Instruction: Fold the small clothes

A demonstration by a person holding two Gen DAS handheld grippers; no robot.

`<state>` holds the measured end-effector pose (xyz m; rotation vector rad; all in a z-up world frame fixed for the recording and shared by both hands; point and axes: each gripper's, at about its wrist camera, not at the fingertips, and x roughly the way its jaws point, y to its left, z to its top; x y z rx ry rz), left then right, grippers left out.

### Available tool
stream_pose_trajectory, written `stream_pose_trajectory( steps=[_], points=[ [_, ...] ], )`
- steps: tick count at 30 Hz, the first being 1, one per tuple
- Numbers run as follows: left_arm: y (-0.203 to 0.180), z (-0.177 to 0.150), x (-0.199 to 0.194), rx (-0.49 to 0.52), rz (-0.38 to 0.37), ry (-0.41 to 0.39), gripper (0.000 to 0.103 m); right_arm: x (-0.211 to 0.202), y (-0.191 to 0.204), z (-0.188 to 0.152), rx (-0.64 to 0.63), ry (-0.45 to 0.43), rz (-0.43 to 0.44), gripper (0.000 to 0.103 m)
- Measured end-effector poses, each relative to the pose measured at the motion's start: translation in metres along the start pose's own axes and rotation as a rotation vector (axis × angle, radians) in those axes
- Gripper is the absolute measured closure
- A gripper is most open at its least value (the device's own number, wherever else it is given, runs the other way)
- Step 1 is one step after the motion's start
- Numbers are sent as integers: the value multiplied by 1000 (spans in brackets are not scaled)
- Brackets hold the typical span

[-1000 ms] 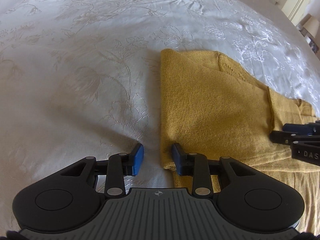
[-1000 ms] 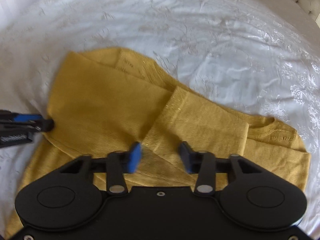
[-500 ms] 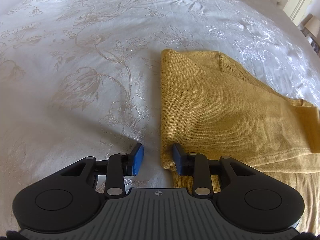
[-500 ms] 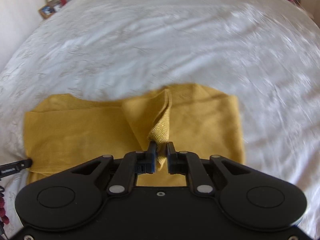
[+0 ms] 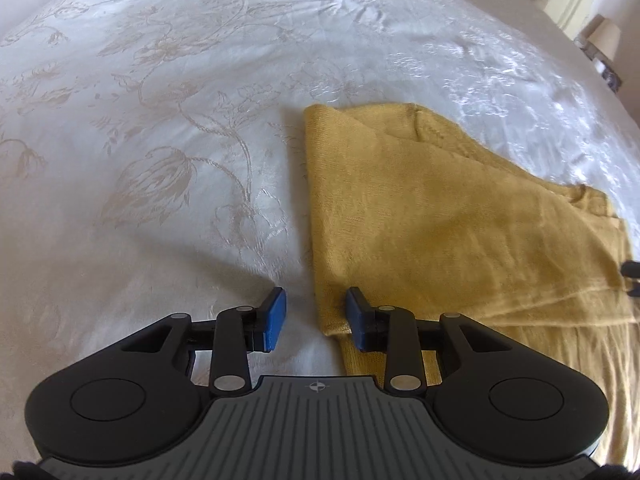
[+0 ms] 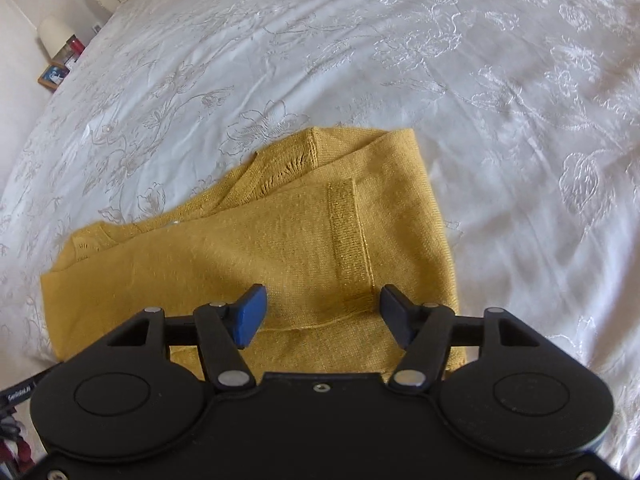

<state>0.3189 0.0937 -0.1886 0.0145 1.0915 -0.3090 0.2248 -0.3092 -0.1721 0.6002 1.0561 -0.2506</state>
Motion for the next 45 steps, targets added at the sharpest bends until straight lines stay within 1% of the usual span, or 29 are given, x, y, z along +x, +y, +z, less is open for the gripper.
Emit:
stream_pose_trajectory(
  steps=[2, 3, 4, 5, 6, 9, 10, 13, 15, 17, 19, 20, 22, 24, 25, 26, 28, 29, 30, 31, 33, 35, 37, 39, 42, 45],
  points=[
    [-5, -7, -5, 50, 6, 4, 70, 4, -2, 1, 22, 12, 28, 38],
    [-7, -10, -6, 77, 12, 8, 70, 5, -3, 1, 33, 16, 36, 44],
    [-11, -13, -6, 103, 16, 11, 70, 7, -4, 1, 38, 21, 38, 60],
    [-14, -14, -6, 117, 16, 15, 70, 9, -4, 2, 37, 25, 39, 72],
    [-16, -15, -6, 124, 7, 19, 70, 9, -4, 3, 36, 26, 43, 80],
    [-23, -16, -5, 142, -22, 8, 70, 4, 6, 8, 9, 11, 55, 80],
    [-27, -16, -4, 156, -19, 4, 70, 1, 10, 11, -8, 1, 59, 80],
    [-35, -15, 5, 187, 41, 10, 70, -10, 22, 18, -38, -31, 85, 80],
    [-35, -13, 9, 171, 73, -1, 70, -20, 31, 23, -54, -59, 111, 80],
    [-33, -9, 10, 146, 89, -11, 70, -35, 39, 27, -69, -98, 142, 80],
    [-31, -7, 9, 135, 100, -20, 70, -55, 42, 30, -84, -151, 168, 89],
    [-30, -7, 9, 133, 104, -22, 69, -64, 42, 31, -90, -176, 172, 89],
    [-26, -8, 10, 127, 106, -19, 65, -74, 34, 29, -90, -203, 143, 89],
    [-25, -10, 9, 129, 105, -22, 63, -67, 17, 25, -66, -171, 82, 89],
    [-25, -10, 9, 136, 103, -21, 63, -60, 9, 23, -55, -143, 40, 84],
    [-26, -11, 10, 143, 103, -20, 63, -53, 3, 21, -54, -116, 14, 83],
    [-26, -11, 10, 154, 104, -16, 62, -43, -4, 16, -66, -89, -22, 75],
    [-26, -11, 10, 154, 103, -14, 62, -38, -5, 15, -77, -79, -40, 70],
    [-26, -11, 10, 153, 102, -11, 62, -33, -4, 14, -88, -71, -49, 60],
    [-26, -10, 11, 152, 100, -8, 62, -30, -2, 12, -107, -69, -53, 54],
    [-26, -10, 12, 149, 96, -2, 62, -25, 8, 13, -159, -75, -58, 49],
    [-26, -9, 15, 147, 93, 1, 61, -22, 22, 14, -217, -85, -26, 47],
    [-26, -9, 15, 148, 92, 1, 61, -15, 34, 18, -243, -93, 29, 39],
    [-26, -10, 15, 148, 90, -1, 61, -7, 46, 24, -266, -98, 53, 39],
    [-25, -11, 15, 148, 87, -5, 60, 12, 66, 31, -339, -87, 28, 39],
    [-26, -11, 15, 151, 87, -6, 60, 32, 73, 35, -368, -45, 4, 39]
  ],
)
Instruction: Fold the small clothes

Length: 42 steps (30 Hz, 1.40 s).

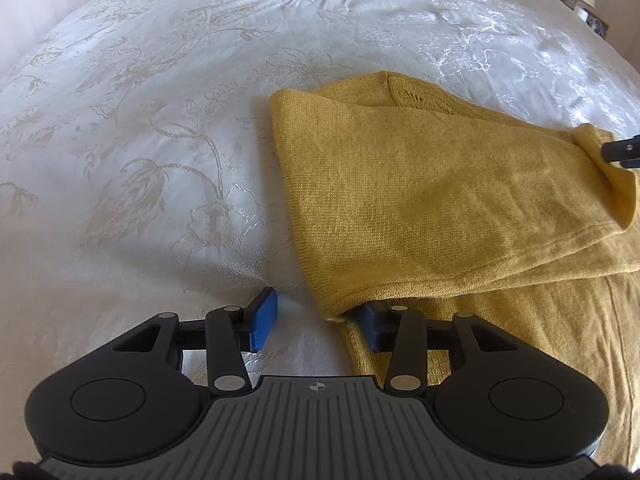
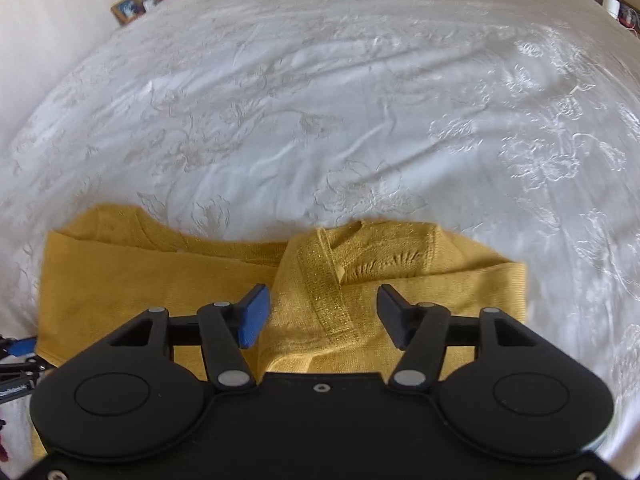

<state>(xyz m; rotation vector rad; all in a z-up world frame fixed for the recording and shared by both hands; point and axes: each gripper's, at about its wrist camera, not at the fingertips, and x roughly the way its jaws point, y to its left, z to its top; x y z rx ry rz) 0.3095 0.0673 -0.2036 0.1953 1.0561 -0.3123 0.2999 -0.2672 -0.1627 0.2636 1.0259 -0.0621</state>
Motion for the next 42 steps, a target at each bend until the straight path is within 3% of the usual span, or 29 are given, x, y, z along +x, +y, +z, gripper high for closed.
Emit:
stream_pose_trajectory(
  steps=[1, 3, 4, 7, 10, 13, 17, 19, 23, 28, 31, 35, 38, 40, 42],
  points=[
    [0, 0, 0, 0, 0, -1, 60, 4, 0, 0, -4, 19, 5, 50],
    [0, -1, 0, -1, 0, -3, 60, 6, 0, -2, -16, 49, 23, 88],
    [0, -1, 0, -1, 0, -4, 60, -2, 2, -5, -31, 28, 24, 91],
    [0, -1, 0, 2, -1, -5, 60, -38, 3, -7, -23, -59, 65, 91],
    [0, -1, 0, 5, 1, -5, 60, -74, -9, -14, 35, -132, 36, 91],
    [-2, -1, 0, 12, 7, -10, 60, -77, -41, -28, 125, -92, -48, 91],
    [-4, 0, 0, 33, 16, -2, 59, -55, -70, -45, 139, -8, -154, 91],
    [-5, 1, 0, 43, 20, 4, 59, -49, -78, -48, 163, 22, -134, 91],
    [-4, 2, 0, 53, 24, 12, 59, -54, -72, -46, 152, -8, -100, 91],
    [0, -4, -6, 49, 56, 37, 54, -48, -79, -52, 183, 12, -124, 78],
    [7, -8, -12, 10, 66, 60, 52, -48, -90, -60, 199, 45, -205, 71],
    [18, -11, -26, -53, 163, 100, 53, -63, -103, -68, 243, 18, -252, 50],
    [25, -7, -49, -139, 193, 30, 53, -75, -99, -67, 218, -32, -266, 43],
    [20, 2, -61, -140, 171, -40, 53, -79, -90, -64, 178, -73, -260, 24],
    [8, 19, -63, -101, 130, -89, 53, -77, -80, -59, 132, -103, -237, 16]
  ],
)
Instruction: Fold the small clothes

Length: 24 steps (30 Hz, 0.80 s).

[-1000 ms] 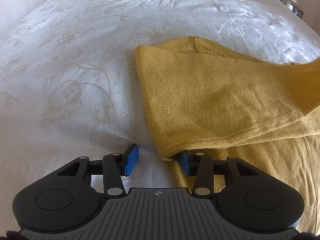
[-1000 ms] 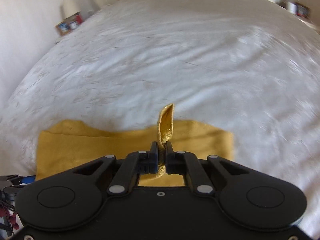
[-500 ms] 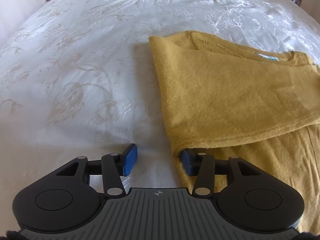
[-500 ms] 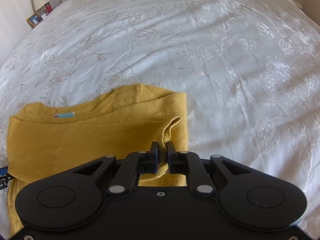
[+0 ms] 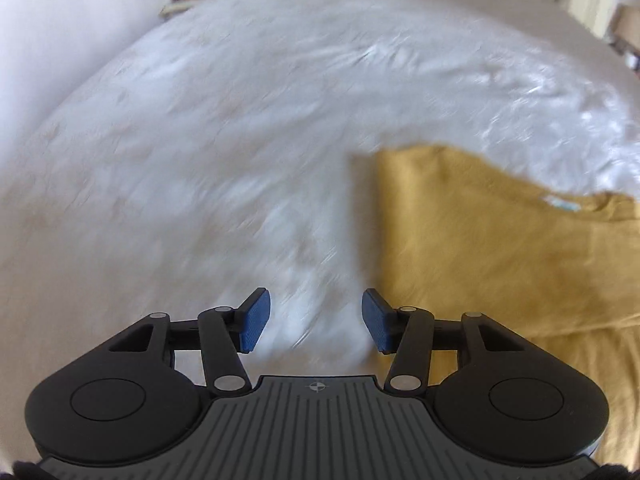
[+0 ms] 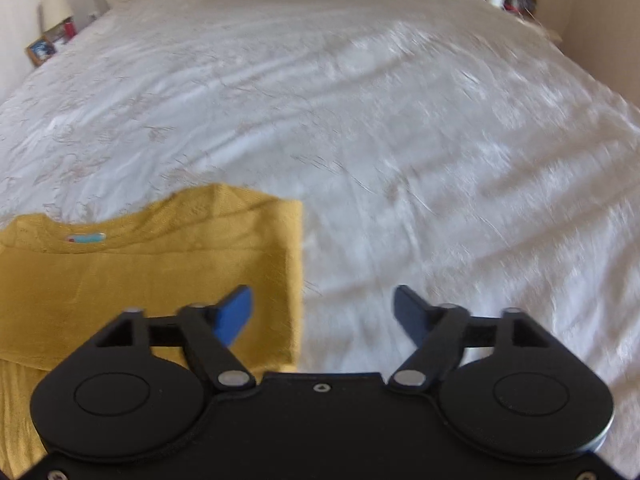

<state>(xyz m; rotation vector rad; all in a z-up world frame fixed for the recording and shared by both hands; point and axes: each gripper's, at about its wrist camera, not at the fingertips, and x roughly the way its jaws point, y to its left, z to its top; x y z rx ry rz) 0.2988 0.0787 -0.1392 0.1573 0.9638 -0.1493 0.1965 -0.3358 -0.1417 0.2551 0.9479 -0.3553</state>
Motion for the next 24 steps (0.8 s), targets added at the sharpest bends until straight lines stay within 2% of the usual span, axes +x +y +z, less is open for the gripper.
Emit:
stream_pose_trajectory(
  steps=[5, 8, 10, 12, 14, 16, 19, 24],
  points=[
    [-48, 25, 25, 115, -104, -29, 53, 23, 35, 9, -109, 11, 71, 12],
    [-69, 25, 47, 198, -86, -42, 53, 38, 51, 12, -177, 22, 105, 7],
    [-72, 24, 64, 225, -51, -17, 53, 51, 56, 11, -224, 44, 97, 6],
    [-65, 22, 79, 227, -12, 17, 46, 66, 54, 10, -244, 82, 52, 6],
    [-47, 22, 89, 183, -21, 25, 15, 77, 42, 9, -208, 109, 26, 1],
    [-30, 25, 95, 117, -30, 50, 2, 83, 23, 11, -112, 131, 16, 1],
    [-19, 29, 97, 78, -50, 74, 0, 81, 4, 12, -11, 145, -4, 1],
    [-18, 31, 73, 86, -84, 90, 0, 47, -6, 12, 36, 103, -2, 1]
  ],
)
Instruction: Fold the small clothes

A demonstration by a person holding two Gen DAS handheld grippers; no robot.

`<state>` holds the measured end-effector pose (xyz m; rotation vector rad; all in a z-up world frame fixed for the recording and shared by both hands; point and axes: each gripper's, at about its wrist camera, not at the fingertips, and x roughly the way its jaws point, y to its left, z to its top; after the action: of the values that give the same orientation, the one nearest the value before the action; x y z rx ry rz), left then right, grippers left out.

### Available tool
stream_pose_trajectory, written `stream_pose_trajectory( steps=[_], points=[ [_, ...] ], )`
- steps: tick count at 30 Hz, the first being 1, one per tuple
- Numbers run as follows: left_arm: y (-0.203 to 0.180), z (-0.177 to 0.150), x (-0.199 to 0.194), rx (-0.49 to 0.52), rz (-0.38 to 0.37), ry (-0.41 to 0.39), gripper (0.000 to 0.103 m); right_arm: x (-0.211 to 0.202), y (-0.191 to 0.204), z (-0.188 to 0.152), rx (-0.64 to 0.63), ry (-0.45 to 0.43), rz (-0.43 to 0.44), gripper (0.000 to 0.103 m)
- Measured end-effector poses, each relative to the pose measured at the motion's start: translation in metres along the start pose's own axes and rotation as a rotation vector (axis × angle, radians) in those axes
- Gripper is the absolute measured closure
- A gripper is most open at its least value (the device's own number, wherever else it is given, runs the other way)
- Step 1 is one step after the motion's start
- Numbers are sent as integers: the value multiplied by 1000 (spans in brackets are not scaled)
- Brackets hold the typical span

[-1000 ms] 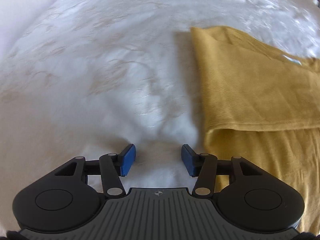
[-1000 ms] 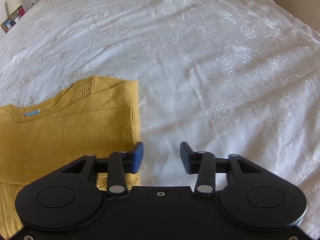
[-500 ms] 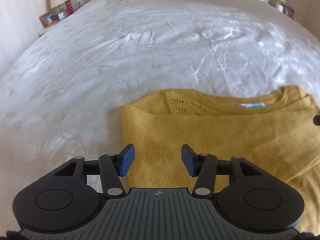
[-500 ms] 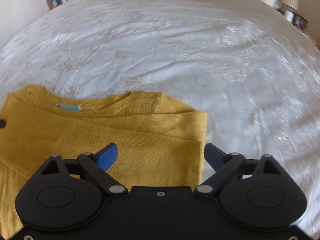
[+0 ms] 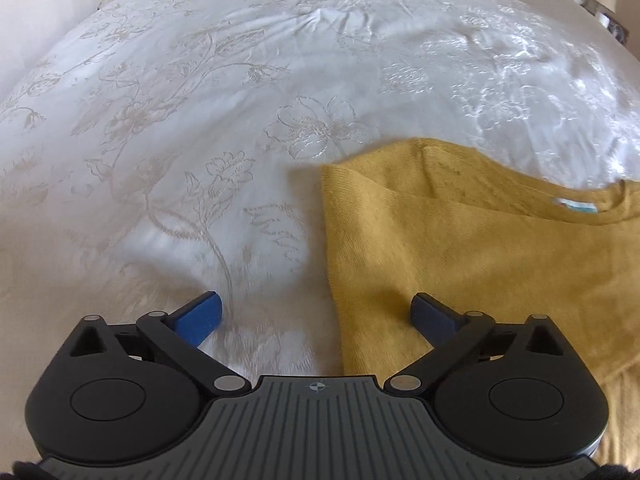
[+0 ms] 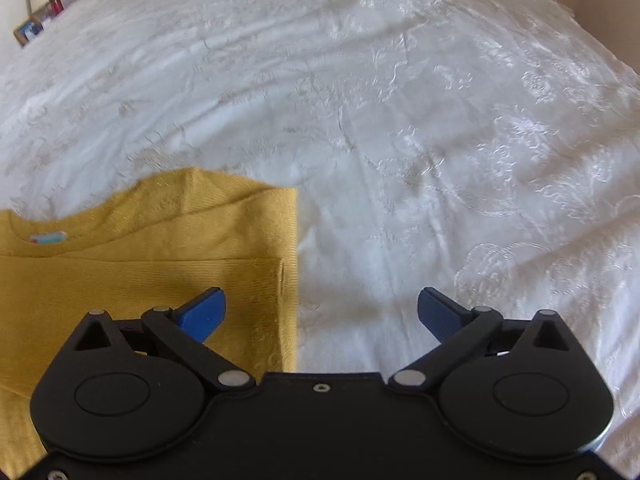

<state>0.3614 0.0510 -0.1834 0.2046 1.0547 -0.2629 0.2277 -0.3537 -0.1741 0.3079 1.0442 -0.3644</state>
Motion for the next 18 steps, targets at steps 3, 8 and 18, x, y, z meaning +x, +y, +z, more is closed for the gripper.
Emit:
stream_pose_trajectory(
  steps=[3, 8, 18],
  points=[
    [-11, -13, -30, 8, -22, -32, 0, -29, 7, -10, 36, -24, 47, 1],
    [-46, -55, -60, 72, -83, -12, 0, -55, 58, -43, -38, 1, 140, 1],
    [-21, -128, -41, 58, -2, 154, 0, -31, 88, -110, -241, 137, 20, 1]
  ],
)
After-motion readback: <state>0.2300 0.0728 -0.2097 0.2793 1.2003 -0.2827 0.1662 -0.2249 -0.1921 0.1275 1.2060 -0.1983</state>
